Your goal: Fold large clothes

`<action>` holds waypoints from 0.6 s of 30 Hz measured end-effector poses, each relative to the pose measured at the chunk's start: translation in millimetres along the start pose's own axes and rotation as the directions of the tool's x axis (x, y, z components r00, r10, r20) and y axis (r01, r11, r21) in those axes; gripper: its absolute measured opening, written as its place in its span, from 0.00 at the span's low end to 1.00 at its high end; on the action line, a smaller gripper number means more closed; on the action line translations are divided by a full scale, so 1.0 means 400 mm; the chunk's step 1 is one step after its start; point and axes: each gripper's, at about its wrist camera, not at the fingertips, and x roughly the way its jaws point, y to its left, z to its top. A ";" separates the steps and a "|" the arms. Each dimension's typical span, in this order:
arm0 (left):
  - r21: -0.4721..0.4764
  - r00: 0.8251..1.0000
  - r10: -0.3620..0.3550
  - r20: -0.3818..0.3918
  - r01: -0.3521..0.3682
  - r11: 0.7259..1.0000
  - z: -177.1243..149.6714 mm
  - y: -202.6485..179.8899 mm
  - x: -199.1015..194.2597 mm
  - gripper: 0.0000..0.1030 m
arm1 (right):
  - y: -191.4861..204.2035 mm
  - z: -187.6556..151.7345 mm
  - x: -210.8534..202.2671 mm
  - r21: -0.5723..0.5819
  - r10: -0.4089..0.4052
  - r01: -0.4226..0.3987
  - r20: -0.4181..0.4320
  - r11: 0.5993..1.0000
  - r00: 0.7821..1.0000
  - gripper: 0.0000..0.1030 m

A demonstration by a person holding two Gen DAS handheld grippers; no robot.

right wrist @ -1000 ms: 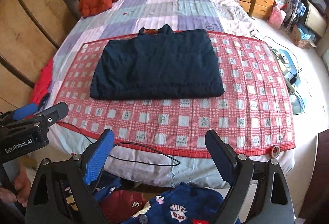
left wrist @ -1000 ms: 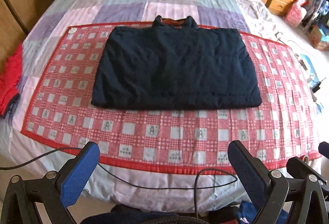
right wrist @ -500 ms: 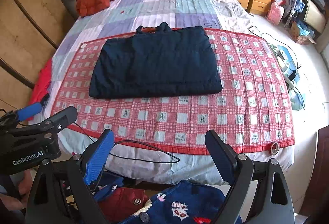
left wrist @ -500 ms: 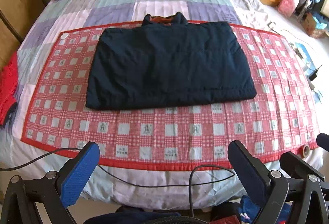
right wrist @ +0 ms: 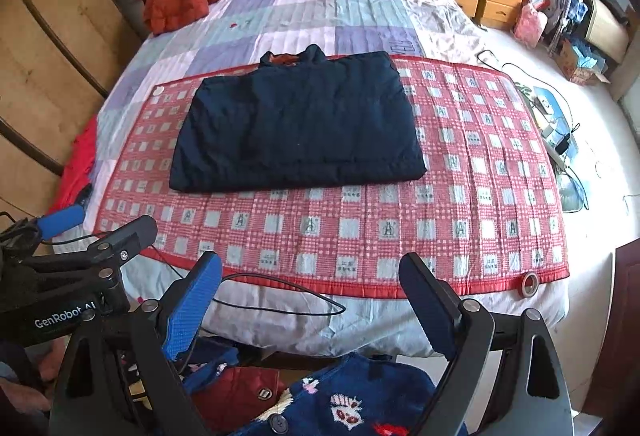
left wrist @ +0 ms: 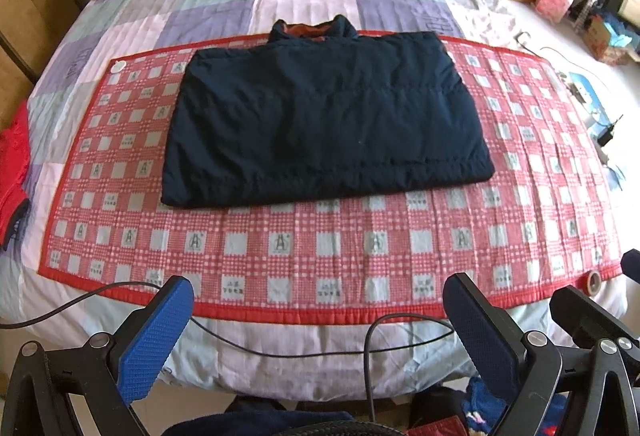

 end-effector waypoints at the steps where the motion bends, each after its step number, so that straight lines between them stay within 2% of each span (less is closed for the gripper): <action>1: -0.001 1.000 0.000 0.001 0.000 1.000 0.000 0.000 0.000 1.00 | 0.001 0.001 -0.001 -0.002 -0.001 0.001 0.002 1.000 1.000 0.90; 18: -0.004 1.000 -0.004 -0.004 0.004 1.000 0.005 0.011 0.003 1.00 | 0.012 0.013 0.000 -0.012 0.001 -0.001 0.004 1.000 1.000 0.90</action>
